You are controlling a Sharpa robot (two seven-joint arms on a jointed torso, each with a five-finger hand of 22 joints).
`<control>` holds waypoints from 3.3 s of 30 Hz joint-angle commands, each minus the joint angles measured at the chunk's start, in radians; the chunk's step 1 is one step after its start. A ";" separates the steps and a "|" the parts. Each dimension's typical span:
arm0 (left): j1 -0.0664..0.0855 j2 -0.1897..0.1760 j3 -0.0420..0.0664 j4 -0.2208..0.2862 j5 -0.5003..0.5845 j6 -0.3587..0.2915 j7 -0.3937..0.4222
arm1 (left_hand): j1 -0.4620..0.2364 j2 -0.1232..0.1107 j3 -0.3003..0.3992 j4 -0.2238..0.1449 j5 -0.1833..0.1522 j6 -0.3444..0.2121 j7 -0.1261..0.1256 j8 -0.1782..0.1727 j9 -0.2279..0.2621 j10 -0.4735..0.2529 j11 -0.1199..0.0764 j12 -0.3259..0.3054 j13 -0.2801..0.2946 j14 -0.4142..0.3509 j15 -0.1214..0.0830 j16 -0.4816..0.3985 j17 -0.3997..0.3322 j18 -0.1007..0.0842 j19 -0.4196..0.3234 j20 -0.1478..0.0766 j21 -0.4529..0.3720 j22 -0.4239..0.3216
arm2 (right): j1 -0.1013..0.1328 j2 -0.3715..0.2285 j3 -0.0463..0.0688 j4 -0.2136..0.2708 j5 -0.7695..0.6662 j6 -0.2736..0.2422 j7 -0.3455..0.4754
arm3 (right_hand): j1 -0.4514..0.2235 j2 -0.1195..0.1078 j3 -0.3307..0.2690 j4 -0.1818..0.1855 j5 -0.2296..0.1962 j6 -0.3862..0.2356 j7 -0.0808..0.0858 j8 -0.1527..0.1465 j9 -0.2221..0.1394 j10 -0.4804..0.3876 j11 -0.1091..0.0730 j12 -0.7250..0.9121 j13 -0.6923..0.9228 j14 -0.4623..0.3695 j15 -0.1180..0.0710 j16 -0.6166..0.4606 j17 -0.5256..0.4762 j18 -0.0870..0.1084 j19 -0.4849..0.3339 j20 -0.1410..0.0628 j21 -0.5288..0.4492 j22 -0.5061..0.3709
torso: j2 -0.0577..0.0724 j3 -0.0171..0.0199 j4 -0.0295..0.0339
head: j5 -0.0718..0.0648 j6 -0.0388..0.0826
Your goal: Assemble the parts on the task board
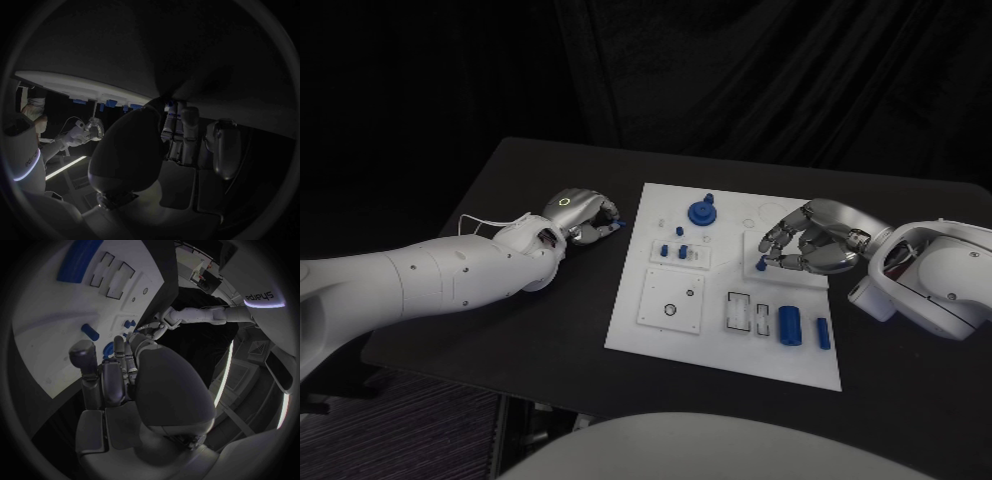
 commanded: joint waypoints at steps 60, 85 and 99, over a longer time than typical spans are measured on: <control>0.001 -0.055 -0.006 0.426 0.002 -0.105 0.267 | 0.027 -0.007 0.022 -0.010 0.020 0.017 0.001 0.019 0.039 0.056 0.001 -0.024 -0.023 0.008 0.005 -0.004 -0.018 -0.014 0.005 -0.005 0.010 0.198 | -0.099 0.174 0.001 -0.059 0.036 -0.067 0.035 | -0.219 0.087 -0.101 0.070 -0.112 -0.024 0.012 -0.036 -0.097 -0.027 0.011 0.048 0.013 -0.006 0.011 -0.001 -0.009 0.009 -0.013 0.010 -0.049 0.095 | 0.002 0.0006 0.0004 | -0.051 0.000; 0.000 -0.040 -0.006 0.418 0.002 -0.079 0.286 | 0.033 -0.004 0.026 -0.014 0.020 0.012 0.004 0.017 0.041 0.056 0.003 -0.027 -0.024 0.008 0.007 -0.005 -0.020 -0.013 0.004 -0.003 0.008 0.198 | -0.102 0.179 0.001 -0.042 0.077 -0.022 0.071 | -0.232 0.094 -0.120 0.061 -0.150 -0.034 0.017 -0.045 -0.122 -0.047 0.015 0.054 0.016 -0.012 0.015 -0.005 -0.018 0.010 -0.016 0.013 -0.059 0.094 | 0.000 -0.0002 0.0000 | -0.046 0.000; 0.000 -0.041 -0.006 0.424 0.002 -0.091 0.296 | 0.035 -0.003 0.028 -0.016 0.020 0.010 0.005 0.017 0.041 0.056 0.003 -0.029 -0.025 0.007 0.008 -0.005 -0.021 -0.013 0.005 -0.002 0.008 0.198 | -0.102 0.183 0.001 -0.050 0.078 -0.011 0.055 | -0.170 0.089 -0.111 0.029 -0.118 -0.032 0.018 -0.046 -0.145 -0.058 0.016 0.050 0.008 -0.012 0.015 -0.001 -0.017 0.010 -0.014 0.015 -0.061 0.095 | 0.001 -0.0007 -0.0002 | -0.047 0.000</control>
